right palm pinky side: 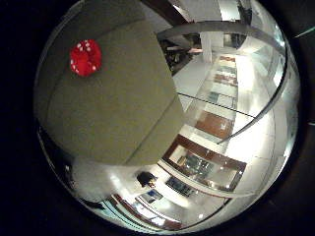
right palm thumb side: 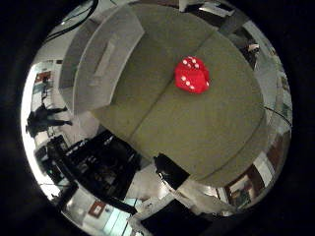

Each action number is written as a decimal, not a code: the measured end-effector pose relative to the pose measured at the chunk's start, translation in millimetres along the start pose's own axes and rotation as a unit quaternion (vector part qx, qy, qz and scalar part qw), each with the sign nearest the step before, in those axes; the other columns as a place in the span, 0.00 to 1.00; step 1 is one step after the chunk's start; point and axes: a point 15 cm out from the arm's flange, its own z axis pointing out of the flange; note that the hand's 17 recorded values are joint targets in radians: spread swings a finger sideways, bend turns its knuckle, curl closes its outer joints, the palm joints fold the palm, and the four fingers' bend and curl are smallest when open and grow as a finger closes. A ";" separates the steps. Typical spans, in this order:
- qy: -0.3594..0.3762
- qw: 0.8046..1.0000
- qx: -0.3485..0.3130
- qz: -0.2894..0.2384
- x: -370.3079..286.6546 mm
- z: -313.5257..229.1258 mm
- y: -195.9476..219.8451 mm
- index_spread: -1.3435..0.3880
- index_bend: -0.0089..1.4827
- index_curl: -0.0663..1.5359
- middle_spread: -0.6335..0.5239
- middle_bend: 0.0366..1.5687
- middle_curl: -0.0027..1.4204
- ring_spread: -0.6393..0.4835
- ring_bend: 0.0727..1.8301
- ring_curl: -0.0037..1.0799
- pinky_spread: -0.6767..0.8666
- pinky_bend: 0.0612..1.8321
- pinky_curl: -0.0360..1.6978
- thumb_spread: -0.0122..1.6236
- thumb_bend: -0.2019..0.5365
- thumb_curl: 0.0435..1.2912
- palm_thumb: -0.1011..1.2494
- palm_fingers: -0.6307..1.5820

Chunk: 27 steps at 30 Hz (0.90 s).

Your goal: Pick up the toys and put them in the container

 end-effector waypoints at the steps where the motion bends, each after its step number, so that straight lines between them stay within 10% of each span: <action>1: 0.001 1.000 -0.005 0.000 -2.6 0.1 -0.7 0.57 0.14 0.26 0.64 0.08 0.15 0.77 0.06 0.18 0.63 0.17 0.12 0.60 0.23 0.20 0.45 0.25; 27: 0.055 0.996 -0.060 0.023 -25.2 25.9 -10.6 0.63 0.14 0.26 0.70 0.07 0.11 0.81 0.06 0.09 0.67 0.14 0.13 0.56 0.23 0.20 0.34 0.25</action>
